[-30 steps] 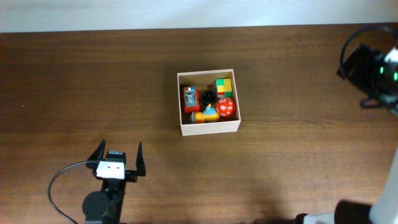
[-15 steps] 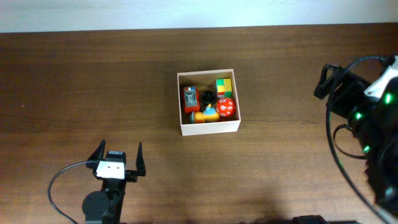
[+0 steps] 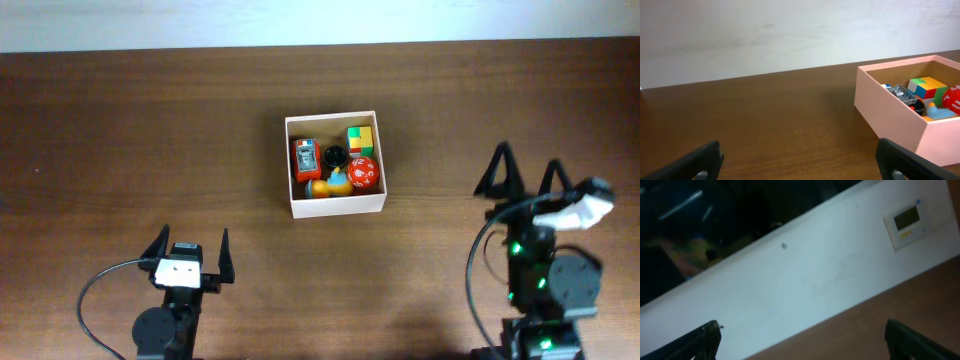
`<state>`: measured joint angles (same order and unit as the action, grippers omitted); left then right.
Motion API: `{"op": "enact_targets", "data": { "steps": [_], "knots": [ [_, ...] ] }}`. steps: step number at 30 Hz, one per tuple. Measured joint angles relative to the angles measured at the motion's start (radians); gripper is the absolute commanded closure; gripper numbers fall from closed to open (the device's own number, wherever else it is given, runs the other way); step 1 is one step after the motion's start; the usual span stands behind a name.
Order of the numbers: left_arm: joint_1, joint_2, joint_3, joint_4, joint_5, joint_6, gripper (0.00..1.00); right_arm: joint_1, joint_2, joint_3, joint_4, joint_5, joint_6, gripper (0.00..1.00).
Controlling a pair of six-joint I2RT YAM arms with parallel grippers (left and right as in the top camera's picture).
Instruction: Pack container
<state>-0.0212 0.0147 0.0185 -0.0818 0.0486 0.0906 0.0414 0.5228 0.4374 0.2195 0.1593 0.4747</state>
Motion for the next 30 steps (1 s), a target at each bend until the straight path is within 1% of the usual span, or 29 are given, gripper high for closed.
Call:
{"op": "enact_targets", "data": {
  "steps": [5, 11, 13, 17, 22, 28, 30],
  "knots": [
    [0.0, 0.0, 0.0, 0.0, 0.0, 0.0, 0.01, 0.0, -0.178, -0.234, 0.045, 0.0, 0.0, 0.01],
    [0.0, 0.0, 0.0, 0.0, 0.0, 0.0, 0.01, 0.0, -0.36, -0.412, 0.032, 0.0, 0.0, 0.01],
    [0.0, 0.0, 0.0, 0.0, 0.0, 0.0, 0.01, 0.0, -0.386, -0.423, -0.016, -0.001, -0.003, 0.01],
    [0.0, 0.0, 0.0, 0.0, 0.0, 0.0, 0.01, 0.0, -0.416, -0.427, -0.095, -0.027, -0.054, 0.01],
    [0.0, 0.0, 0.0, 0.0, 0.0, 0.0, 0.01, 0.0, -0.455, -0.427, -0.275, -0.072, -0.147, 0.01],
    [0.0, 0.0, 0.0, 0.0, 0.0, 0.0, 0.01, 0.0, -0.499, -0.427, -0.29, -0.126, -0.287, 0.01],
    [0.0, 0.0, 0.0, 0.0, 0.0, 0.0, 0.01, 0.0, -0.506, -0.427, -0.291, -0.134, -0.311, 0.01]
  ]
}}
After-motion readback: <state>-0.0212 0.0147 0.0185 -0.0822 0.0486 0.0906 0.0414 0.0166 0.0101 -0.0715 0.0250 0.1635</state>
